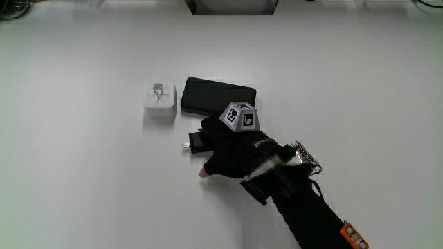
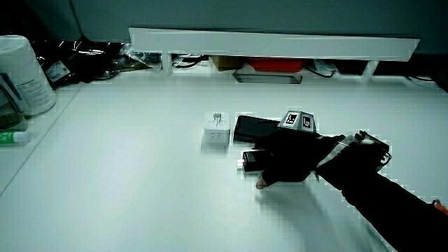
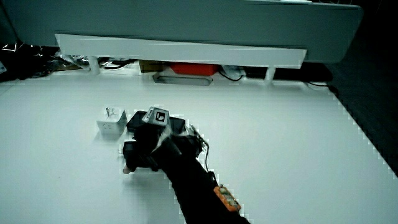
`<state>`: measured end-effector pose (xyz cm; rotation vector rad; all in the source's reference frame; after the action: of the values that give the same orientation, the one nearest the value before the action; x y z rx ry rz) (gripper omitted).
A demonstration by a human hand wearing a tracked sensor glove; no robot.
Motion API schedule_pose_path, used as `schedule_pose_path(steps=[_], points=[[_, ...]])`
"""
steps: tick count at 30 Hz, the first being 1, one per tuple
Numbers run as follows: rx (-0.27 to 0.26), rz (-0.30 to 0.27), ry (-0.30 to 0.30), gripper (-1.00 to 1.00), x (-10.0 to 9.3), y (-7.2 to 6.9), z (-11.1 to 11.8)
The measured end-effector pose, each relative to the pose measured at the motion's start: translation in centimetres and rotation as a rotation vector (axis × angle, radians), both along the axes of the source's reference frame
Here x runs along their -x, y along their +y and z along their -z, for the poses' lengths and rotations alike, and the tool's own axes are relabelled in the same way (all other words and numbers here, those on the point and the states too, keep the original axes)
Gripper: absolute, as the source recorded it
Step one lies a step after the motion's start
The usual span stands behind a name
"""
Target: Pick charger
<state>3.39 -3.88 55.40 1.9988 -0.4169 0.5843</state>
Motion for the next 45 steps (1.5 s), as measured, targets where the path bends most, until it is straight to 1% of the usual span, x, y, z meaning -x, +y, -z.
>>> schedule_pose_path(steps=[1,2,3,6,7,8,11,12,15,16,18,21,22,24,26,28,29,30,32,33,35,36,37,38,39,40,41,43,45], points=[[-0.014,-0.008,0.009,0.0,-0.1,0.0,-0.1],[-0.019,-0.006,0.011,0.05,-0.1,-0.1,-0.3],[-0.039,-0.018,-0.003,0.1,-0.1,-0.1,0.1],[-0.046,-0.017,0.005,0.24,0.0,-0.1,0.2],[-0.056,-0.02,0.013,0.29,0.0,-0.2,0.2],[-0.061,-0.018,0.008,0.33,0.0,-0.2,0.2],[-0.106,-0.031,0.01,0.48,0.0,-0.2,0.7],[-0.119,-0.031,-0.002,0.52,0.0,-0.2,0.8],[-0.144,-0.032,0.008,0.67,0.1,-0.2,0.8],[-0.142,-0.032,0.02,0.71,0.1,-0.2,0.7],[-0.141,-0.025,0.017,0.81,0.1,-0.2,0.8],[-0.159,-0.012,0.004,0.95,0.2,-0.1,1.0],[-0.156,-0.008,0.004,1.0,0.2,0.0,1.0],[-0.175,-0.009,-0.004,1.0,0.2,0.0,1.1],[-0.172,0.0,-0.006,1.0,0.2,0.1,1.2],[-0.189,-0.004,-0.007,1.0,0.2,0.2,1.5],[-0.186,-0.002,-0.02,1.0,0.1,0.2,1.8],[-0.19,0.001,-0.015,1.0,0.0,0.1,1.7],[-0.194,-0.001,-0.041,1.0,-0.1,0.0,2.5],[-0.211,-0.008,-0.049,1.0,-0.2,0.0,3.1],[-0.215,-0.002,-0.059,1.0,-0.4,-0.2,3.8],[-0.226,-0.003,-0.06,1.0,-0.6,-0.2,4.3],[-0.219,0.002,-0.076,1.0,-0.7,-0.3,4.9],[-0.224,0.009,-0.09,1.0,-0.9,-0.2,5.5],[-0.248,0.006,-0.079,1.0,-1.2,-0.3,6.1],[-0.234,0.012,-0.097,1.0,-1.4,-0.3,6.6],[-0.231,0.015,-0.099,1.0,-1.8,-0.3,6.9],[-0.248,0.016,-0.123,1.0,-2.4,-0.2,8.5],[-0.263,0.017,-0.119,1.0,-3.2,0.0,9.3]])
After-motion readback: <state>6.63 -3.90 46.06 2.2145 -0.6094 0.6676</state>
